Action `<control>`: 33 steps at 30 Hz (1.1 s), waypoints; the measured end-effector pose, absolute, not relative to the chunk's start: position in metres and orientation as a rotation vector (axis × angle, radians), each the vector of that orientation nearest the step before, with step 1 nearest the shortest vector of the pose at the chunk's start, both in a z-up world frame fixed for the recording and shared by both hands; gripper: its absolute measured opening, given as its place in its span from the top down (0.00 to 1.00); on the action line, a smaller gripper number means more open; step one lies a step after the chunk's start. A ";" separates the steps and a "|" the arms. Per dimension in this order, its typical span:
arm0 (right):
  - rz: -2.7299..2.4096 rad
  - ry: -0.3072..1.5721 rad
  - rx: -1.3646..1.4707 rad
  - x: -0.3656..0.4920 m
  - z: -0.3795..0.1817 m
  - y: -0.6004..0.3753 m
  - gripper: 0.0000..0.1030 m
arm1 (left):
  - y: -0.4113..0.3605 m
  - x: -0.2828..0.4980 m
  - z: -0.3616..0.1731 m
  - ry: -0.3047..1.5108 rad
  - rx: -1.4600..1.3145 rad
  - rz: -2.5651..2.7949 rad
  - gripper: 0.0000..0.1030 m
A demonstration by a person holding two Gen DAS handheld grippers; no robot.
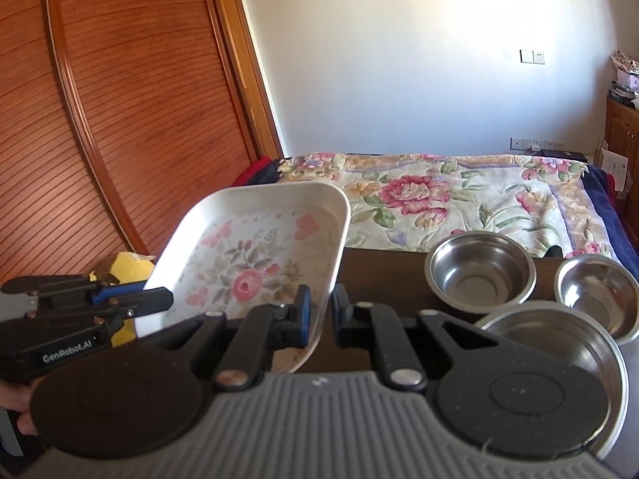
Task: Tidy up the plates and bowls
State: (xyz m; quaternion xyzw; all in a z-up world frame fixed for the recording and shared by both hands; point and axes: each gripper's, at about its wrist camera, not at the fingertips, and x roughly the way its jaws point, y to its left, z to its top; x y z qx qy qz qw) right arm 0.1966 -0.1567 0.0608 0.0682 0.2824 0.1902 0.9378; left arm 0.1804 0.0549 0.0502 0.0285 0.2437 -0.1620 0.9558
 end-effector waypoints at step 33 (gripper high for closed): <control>0.429 0.478 0.255 0.102 -0.013 -0.176 0.87 | 0.060 0.091 -0.015 0.541 -0.041 -0.369 0.85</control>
